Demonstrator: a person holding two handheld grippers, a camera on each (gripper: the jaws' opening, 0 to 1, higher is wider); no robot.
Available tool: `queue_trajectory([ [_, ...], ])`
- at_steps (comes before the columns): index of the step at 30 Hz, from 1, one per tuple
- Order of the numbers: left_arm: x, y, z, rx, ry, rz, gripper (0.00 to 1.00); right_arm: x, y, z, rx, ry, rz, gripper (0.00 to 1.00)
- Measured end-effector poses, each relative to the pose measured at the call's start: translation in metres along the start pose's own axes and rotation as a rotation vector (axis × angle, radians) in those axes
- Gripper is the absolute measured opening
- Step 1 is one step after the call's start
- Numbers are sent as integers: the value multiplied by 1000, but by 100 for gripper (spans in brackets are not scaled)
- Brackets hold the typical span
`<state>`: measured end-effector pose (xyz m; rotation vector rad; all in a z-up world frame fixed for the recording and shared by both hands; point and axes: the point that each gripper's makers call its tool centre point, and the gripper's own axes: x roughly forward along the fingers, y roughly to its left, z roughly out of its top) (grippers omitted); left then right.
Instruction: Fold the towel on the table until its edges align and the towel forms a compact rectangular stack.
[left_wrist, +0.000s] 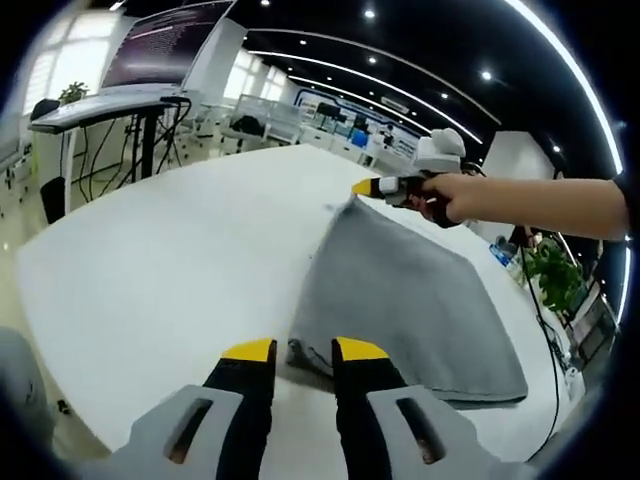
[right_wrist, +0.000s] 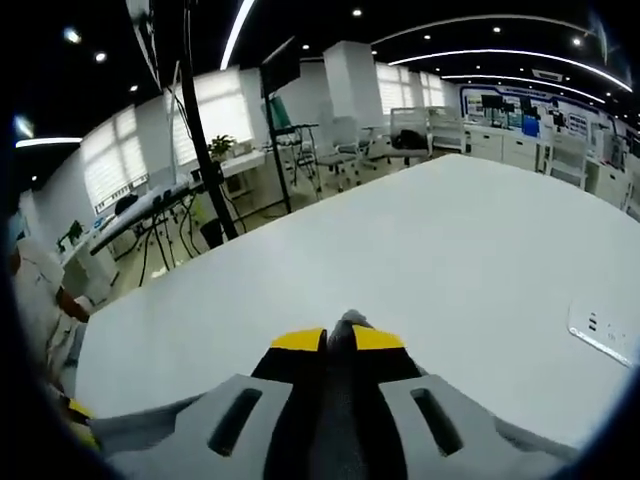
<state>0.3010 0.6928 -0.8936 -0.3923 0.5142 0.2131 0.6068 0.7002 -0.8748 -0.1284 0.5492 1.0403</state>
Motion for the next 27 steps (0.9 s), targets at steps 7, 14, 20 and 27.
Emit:
queue_trajectory([
  [7, -2, -7, 4, 54, -15, 0, 40, -15, 0, -4, 6, 13, -2, 23],
  [14, -5, -18, 5, 125, -1, -10, 50, -36, -7, -11, 17, 24, -3, 25],
  [20, -10, -29, 7, 179, 6, -21, 58, -46, -20, -11, 31, 29, -7, 28],
  [27, -13, -49, -2, 228, 72, -64, 60, -76, -31, -14, 59, 38, -13, 31],
])
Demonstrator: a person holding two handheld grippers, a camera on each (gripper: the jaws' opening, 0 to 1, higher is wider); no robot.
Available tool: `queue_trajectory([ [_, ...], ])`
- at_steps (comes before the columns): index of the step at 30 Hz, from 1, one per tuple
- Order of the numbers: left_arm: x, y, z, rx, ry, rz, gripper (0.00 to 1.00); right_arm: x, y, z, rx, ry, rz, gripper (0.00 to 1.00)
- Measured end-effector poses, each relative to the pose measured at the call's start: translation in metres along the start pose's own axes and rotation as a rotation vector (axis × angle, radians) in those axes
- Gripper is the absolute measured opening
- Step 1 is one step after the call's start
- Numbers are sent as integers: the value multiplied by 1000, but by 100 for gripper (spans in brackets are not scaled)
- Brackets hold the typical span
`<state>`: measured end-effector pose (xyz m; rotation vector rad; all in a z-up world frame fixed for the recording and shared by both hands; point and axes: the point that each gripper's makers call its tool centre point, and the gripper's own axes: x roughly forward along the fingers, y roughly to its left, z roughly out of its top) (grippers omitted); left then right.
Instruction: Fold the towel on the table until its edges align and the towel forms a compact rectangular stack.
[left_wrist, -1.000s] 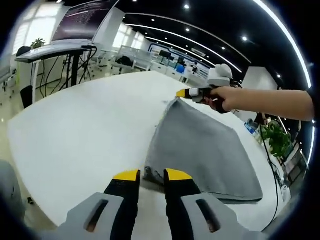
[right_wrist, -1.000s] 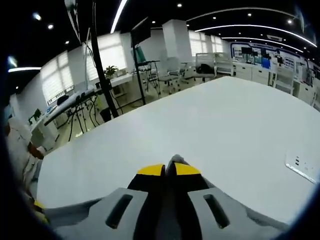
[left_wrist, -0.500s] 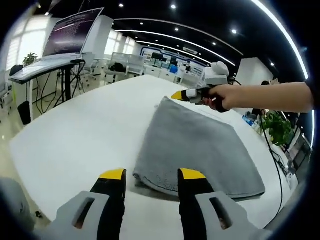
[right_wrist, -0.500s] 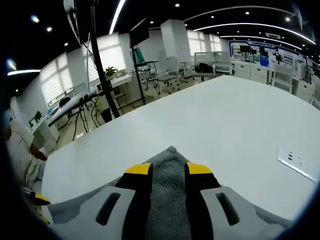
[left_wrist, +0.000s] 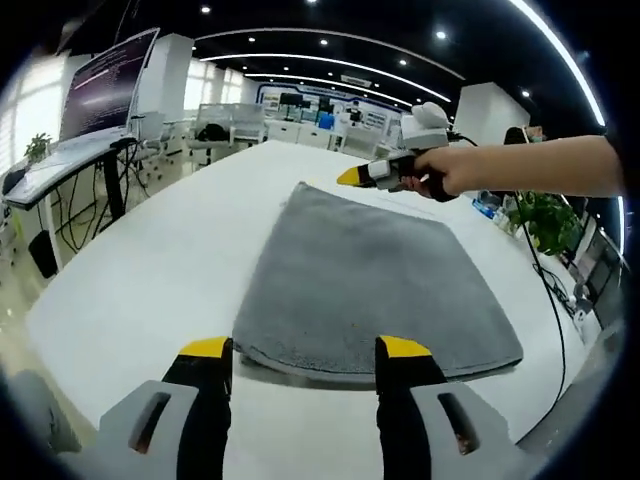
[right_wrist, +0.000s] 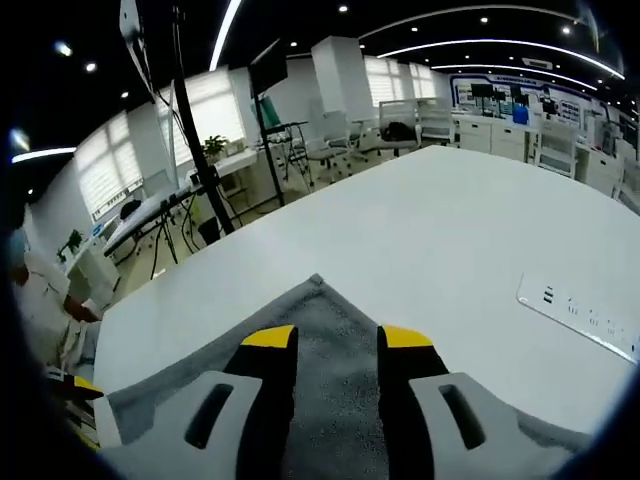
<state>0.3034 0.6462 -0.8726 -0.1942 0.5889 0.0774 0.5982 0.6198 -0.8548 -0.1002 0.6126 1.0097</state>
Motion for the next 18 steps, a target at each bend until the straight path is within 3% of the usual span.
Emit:
queue_trajectory([
  [8, -6, -36, 14, 60, 2, -65, 61, -36, -12, -8, -73, 31, -15, 32],
  [18, -7, -79, 19, 92, -9, -140, 61, -83, -41, -14, -68, 33, -58, 32],
])
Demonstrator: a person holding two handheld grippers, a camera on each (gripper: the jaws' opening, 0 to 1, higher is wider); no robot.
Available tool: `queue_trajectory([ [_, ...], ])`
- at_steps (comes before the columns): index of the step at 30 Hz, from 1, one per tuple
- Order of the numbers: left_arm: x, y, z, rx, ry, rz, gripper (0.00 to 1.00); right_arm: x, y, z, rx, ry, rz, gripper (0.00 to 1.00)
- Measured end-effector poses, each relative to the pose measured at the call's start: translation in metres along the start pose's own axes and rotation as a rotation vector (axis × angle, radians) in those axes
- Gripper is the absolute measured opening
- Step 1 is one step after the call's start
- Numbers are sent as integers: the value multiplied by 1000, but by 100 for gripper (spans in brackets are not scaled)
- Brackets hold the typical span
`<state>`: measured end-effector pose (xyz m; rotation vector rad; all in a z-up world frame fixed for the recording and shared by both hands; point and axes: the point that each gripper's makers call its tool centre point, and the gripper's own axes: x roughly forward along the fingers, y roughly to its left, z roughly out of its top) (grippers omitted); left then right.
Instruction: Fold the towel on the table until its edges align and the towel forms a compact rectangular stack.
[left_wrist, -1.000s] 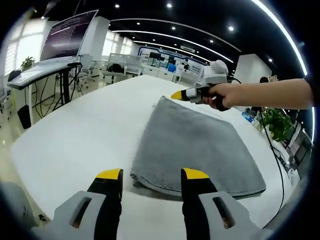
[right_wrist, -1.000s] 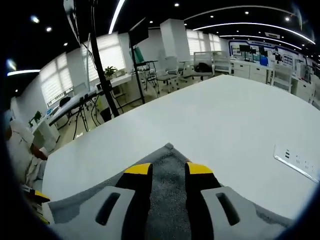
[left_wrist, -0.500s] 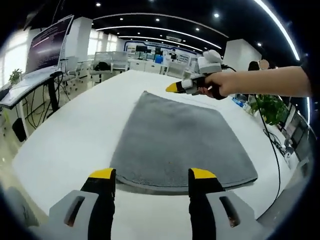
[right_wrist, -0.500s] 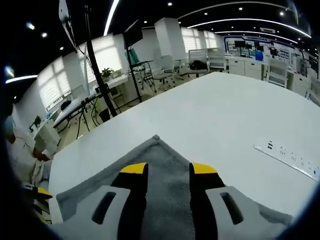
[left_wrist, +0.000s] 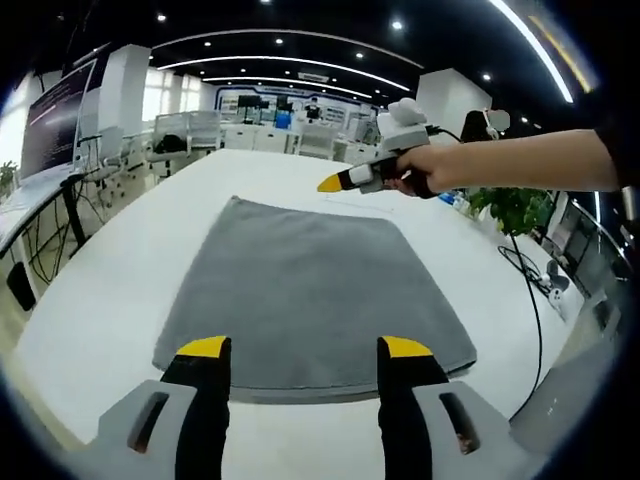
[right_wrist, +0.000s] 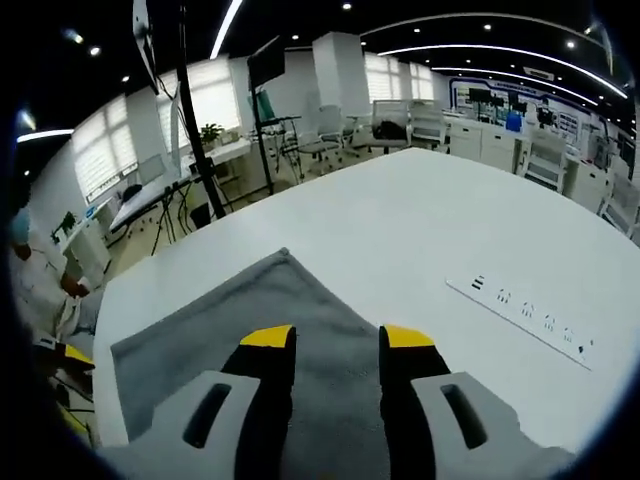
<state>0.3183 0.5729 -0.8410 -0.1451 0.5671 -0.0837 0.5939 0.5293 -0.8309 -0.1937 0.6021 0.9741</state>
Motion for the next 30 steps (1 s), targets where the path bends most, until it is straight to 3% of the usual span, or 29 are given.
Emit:
queue_trajectory([
  [6, 4, -26, -2, 23, 11, -44, 61, -22, -19, -12, 8, 5, -29, 32],
  [11, 8, -60, -10, 84, 47, -109, 61, -38, -27, -21, 12, 11, -44, 32],
  [21, 17, -104, -8, 111, 57, -169, 59, -65, -56, -32, 29, 18, -79, 32],
  [23, 19, -125, -10, 181, 69, -255, 56, -74, -62, -36, 29, 17, -87, 32],
  [30, 27, -160, -9, 286, 84, -308, 52, -90, -80, -51, 46, 30, -114, 32],
])
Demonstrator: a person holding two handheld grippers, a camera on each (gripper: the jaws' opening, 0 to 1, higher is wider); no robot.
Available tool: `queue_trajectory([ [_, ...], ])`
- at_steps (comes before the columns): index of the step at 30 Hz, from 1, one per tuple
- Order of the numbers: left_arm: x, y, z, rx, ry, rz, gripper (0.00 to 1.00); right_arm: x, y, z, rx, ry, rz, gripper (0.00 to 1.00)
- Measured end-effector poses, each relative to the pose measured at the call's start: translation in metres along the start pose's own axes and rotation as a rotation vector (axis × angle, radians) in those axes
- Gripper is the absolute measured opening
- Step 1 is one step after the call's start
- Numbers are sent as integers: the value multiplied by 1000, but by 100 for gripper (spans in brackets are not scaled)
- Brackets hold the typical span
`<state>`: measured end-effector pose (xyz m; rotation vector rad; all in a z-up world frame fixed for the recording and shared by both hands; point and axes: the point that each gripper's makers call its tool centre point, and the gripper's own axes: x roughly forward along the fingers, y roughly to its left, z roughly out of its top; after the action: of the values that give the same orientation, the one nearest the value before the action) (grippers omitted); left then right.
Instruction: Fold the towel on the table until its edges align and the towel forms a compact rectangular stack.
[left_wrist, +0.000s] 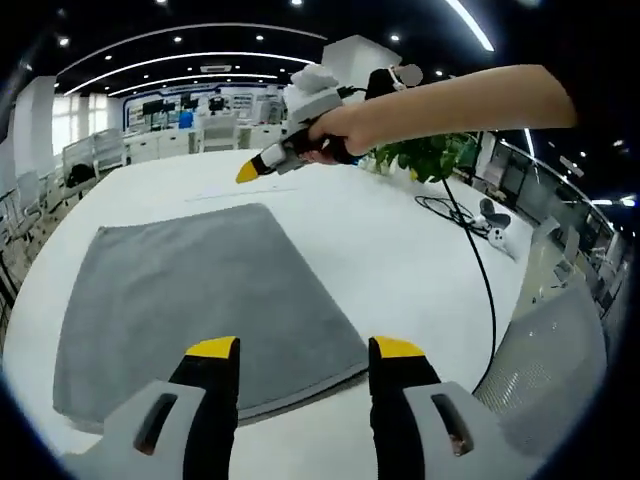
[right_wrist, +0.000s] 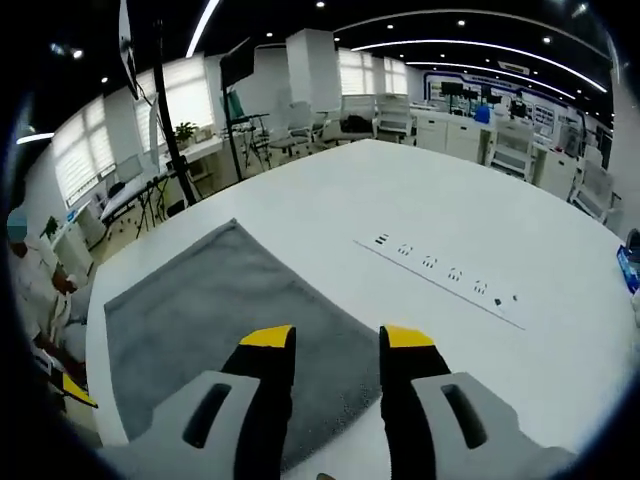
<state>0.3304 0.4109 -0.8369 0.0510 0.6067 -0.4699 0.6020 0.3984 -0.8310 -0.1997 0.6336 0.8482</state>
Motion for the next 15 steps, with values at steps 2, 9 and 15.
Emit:
queue_trajectory([
  [2, 4, -7, 3, 16, 8, -14, 51, 1, -9, -5, 19, 7, -11, 32],
  [9, 14, -19, 7, 31, 23, -29, 48, -4, -16, -25, 38, 34, -20, 31],
  [15, 29, -41, -3, 11, 55, -102, 46, 2, -25, -33, 54, 42, -23, 31],
])
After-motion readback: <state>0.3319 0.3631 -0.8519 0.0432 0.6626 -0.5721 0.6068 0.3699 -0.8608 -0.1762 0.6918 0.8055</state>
